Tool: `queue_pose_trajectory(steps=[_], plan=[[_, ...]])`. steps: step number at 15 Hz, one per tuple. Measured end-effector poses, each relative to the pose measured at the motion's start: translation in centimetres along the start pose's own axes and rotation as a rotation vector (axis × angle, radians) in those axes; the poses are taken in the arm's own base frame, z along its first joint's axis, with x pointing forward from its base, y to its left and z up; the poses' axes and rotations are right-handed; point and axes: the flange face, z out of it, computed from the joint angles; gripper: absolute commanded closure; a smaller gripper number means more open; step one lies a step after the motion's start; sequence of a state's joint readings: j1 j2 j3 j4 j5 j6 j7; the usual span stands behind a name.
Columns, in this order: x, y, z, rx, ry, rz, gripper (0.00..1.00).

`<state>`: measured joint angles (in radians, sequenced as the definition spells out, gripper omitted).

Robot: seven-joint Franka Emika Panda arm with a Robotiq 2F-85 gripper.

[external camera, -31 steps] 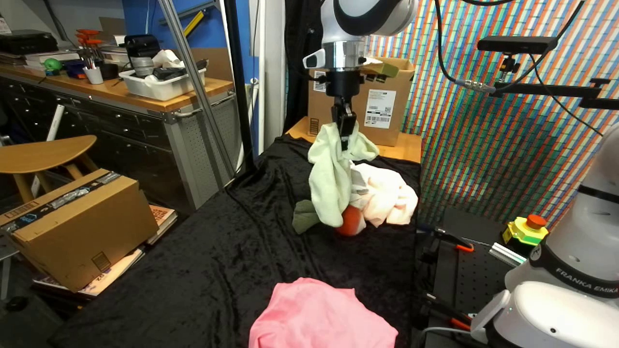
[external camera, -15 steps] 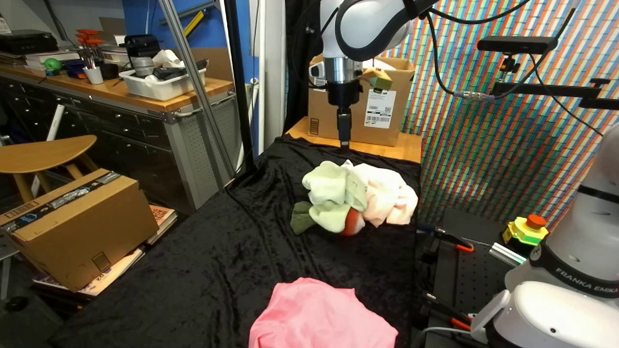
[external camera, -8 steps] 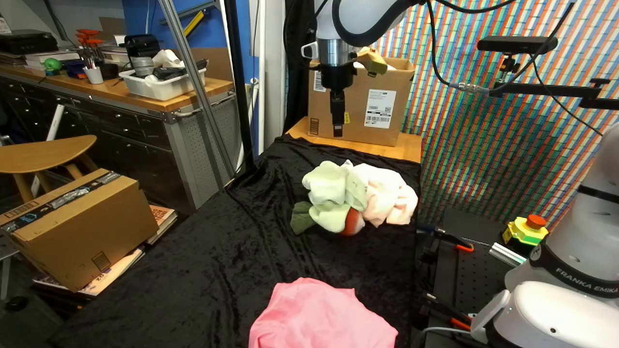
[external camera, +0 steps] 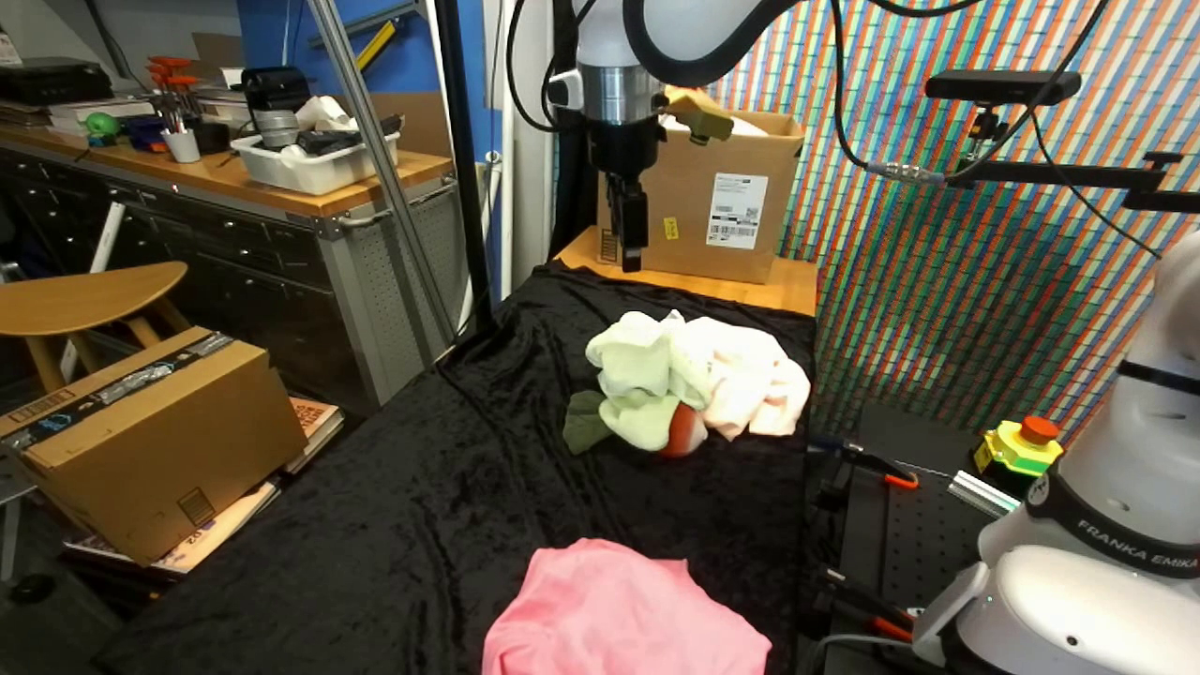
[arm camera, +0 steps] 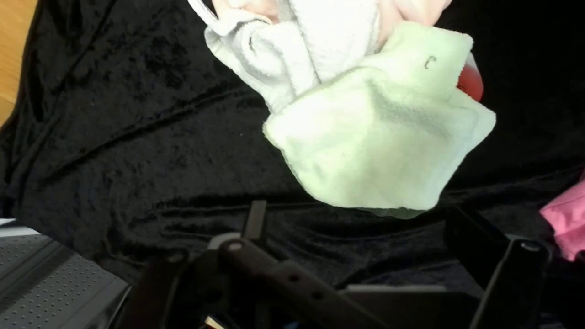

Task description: Pile the things on the table on top of the rope

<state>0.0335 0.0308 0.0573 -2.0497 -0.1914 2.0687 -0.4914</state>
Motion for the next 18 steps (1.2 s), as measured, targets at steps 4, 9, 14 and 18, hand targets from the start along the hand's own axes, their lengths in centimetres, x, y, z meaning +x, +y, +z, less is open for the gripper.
queue_pose_trajectory(steps=[4,9,14,18], plan=[[2.4,-5.6,0.8,0.011,-0.018,-0.109,0.00],[4.3,-13.5,3.3,0.055,-0.062,-0.203,0.00],[5.3,-18.8,6.5,0.159,-0.083,-0.221,0.00],[6.4,-20.0,8.7,0.247,-0.054,-0.176,0.00]])
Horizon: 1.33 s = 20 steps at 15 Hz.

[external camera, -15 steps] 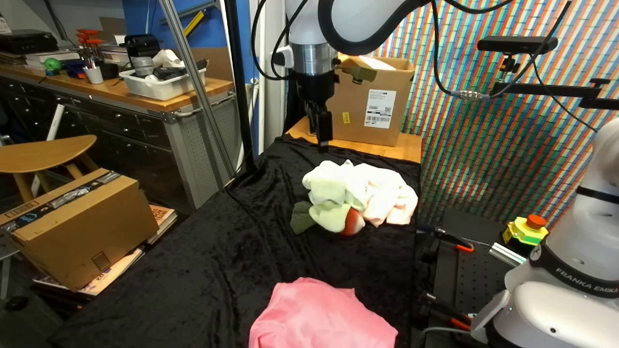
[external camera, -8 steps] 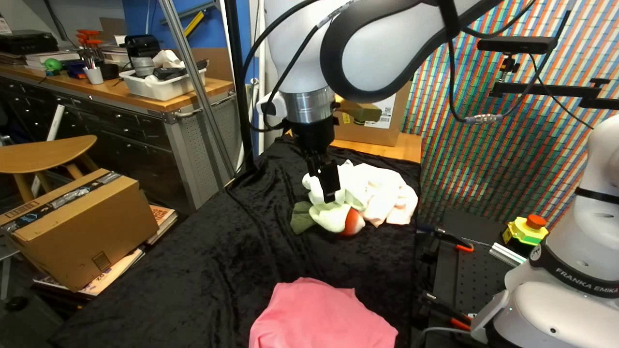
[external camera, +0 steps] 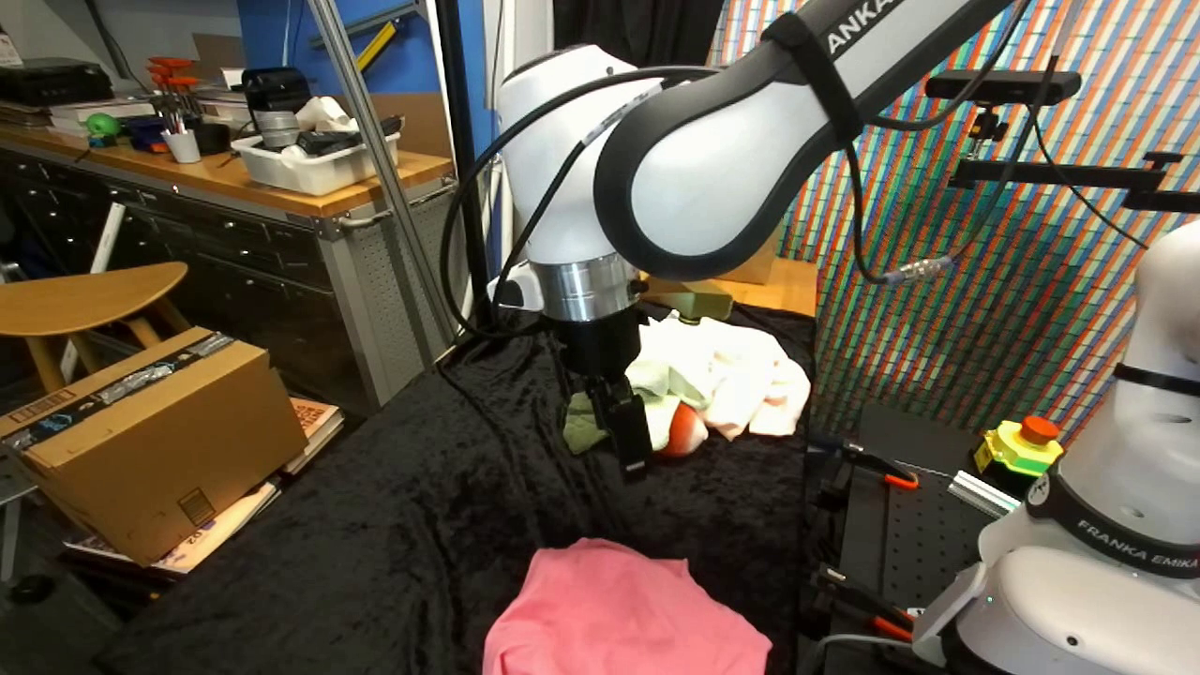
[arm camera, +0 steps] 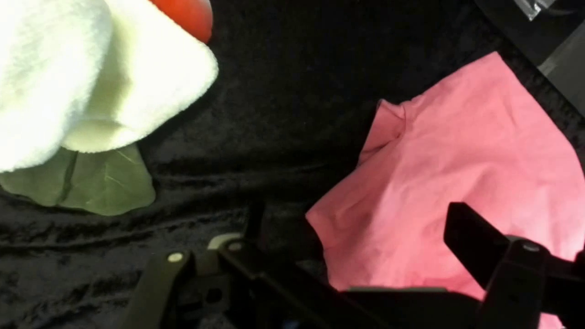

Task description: Pile the things on the table on top of the rope

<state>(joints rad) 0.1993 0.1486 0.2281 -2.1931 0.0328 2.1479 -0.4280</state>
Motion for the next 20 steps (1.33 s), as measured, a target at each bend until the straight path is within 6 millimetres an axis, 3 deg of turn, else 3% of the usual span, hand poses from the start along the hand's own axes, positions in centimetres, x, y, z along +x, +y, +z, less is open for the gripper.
queue_pose_trajectory(steps=[12,20], plan=[[3.1,1.0,7.0,0.143,0.104,0.126,0.00],[4.7,2.5,9.5,0.237,0.123,0.235,0.00]])
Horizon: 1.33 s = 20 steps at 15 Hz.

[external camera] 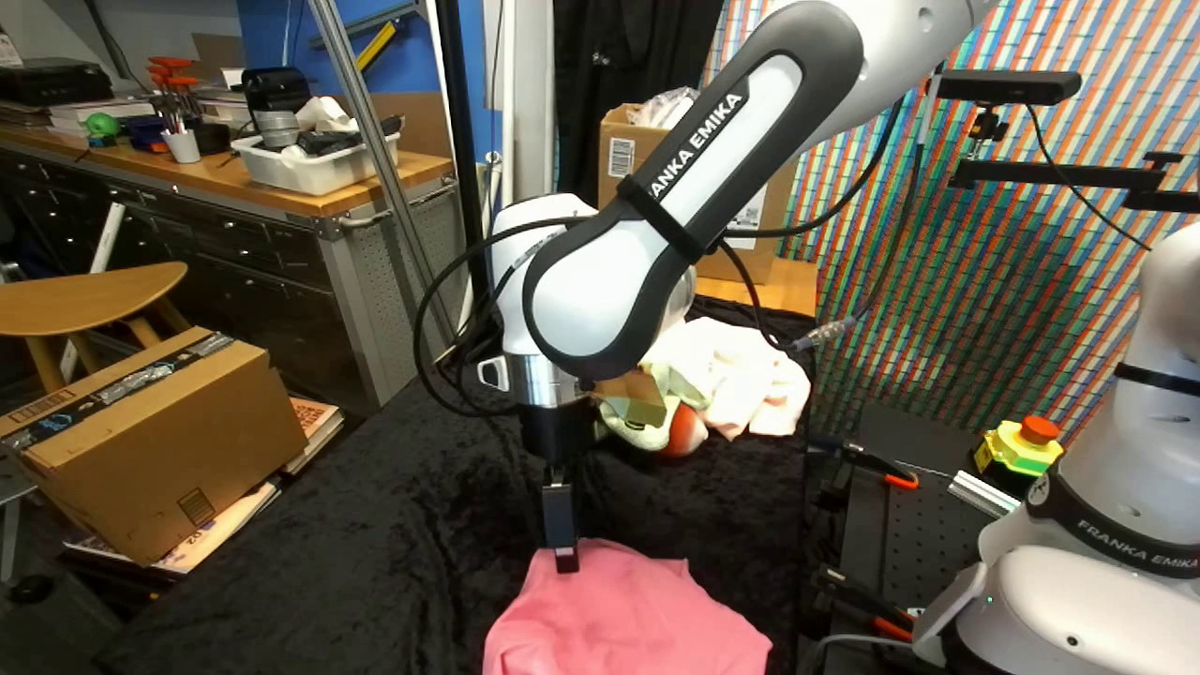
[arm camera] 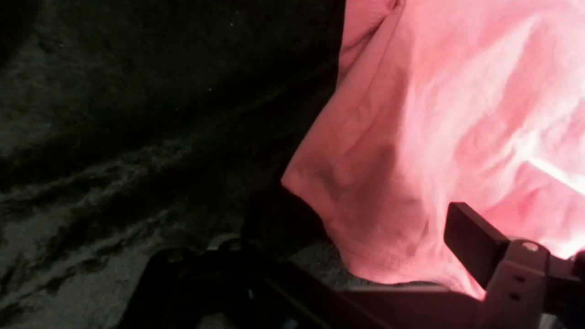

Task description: Pile the things on the table on top of the rope

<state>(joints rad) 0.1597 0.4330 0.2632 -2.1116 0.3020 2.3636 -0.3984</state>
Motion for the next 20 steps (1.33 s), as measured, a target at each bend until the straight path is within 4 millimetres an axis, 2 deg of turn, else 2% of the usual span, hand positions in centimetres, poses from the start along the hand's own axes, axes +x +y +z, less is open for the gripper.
queue_pose_trajectory(steps=[9,20], plan=[[0.6,1.9,1.3,0.052,0.000,0.055,0.00],[0.7,-0.3,1.7,0.106,-0.050,0.035,0.00]])
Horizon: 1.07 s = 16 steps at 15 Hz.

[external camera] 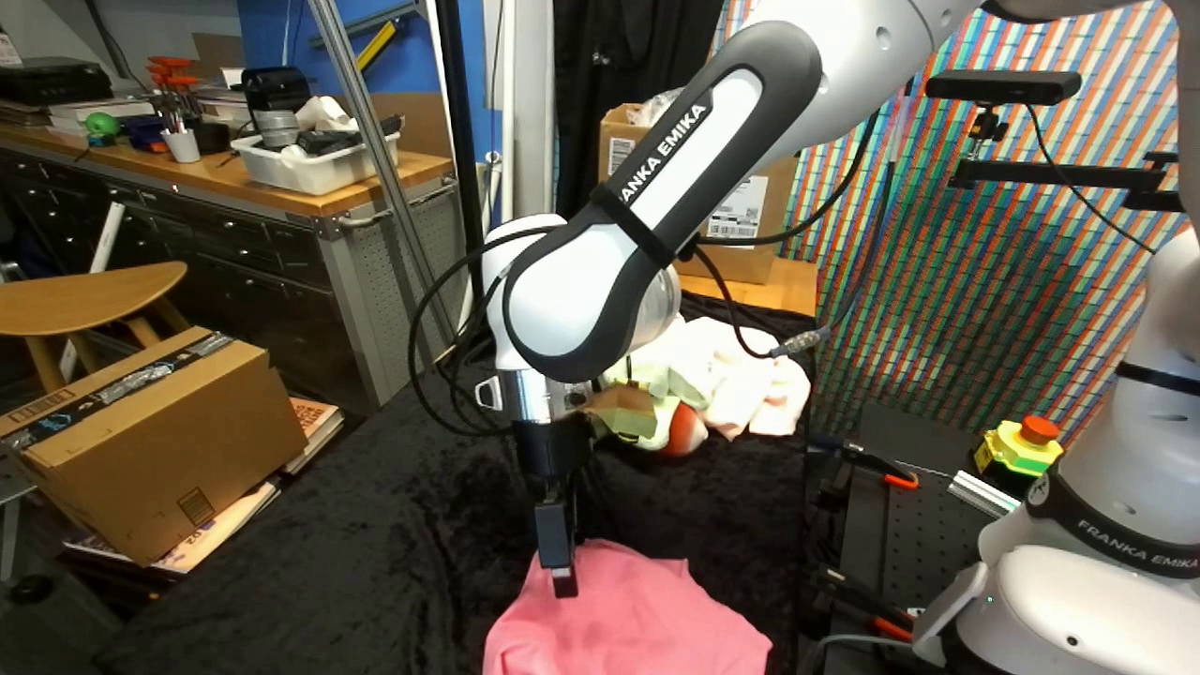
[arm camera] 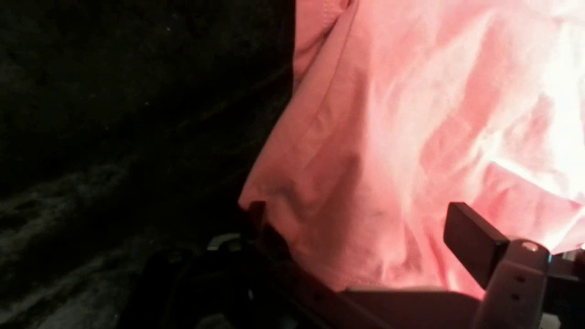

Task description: Pile the things on the table on top of the rope

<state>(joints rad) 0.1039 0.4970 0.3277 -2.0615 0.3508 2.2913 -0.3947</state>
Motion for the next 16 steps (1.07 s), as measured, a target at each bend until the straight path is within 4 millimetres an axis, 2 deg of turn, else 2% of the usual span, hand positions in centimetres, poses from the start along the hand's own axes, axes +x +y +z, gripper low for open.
queue_pose_trajectory(steps=[6,11,16], plan=[[0.2,-1.2,0.6,0.032,-0.036,-0.005,0.00],[0.7,-1.2,1.6,0.072,-0.057,0.020,0.00],[1.2,-1.2,1.6,0.102,-0.072,0.044,0.00]])
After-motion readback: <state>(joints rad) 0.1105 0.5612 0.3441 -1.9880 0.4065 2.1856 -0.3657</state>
